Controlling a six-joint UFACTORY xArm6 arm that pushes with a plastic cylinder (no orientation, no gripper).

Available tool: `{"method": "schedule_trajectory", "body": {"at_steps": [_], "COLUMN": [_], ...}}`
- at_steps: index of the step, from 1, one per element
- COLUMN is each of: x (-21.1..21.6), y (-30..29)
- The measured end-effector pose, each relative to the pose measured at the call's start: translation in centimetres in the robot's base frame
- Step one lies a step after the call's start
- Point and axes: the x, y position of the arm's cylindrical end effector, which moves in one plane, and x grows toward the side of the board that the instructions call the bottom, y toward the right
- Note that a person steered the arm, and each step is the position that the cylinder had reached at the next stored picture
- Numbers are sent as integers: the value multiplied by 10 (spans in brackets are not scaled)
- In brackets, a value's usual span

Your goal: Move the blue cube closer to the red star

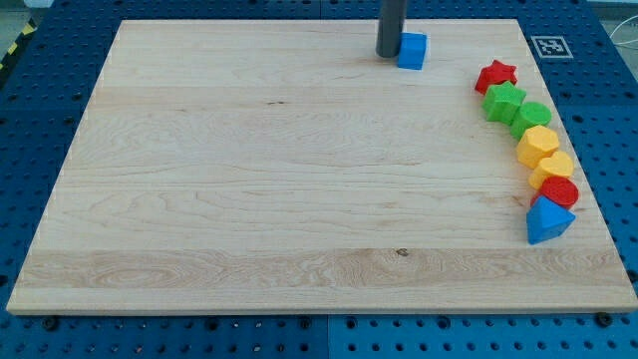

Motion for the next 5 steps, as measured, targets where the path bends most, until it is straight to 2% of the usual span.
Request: {"method": "schedule_trajectory", "body": {"at_steps": [5], "x": [1], "y": [85]}}
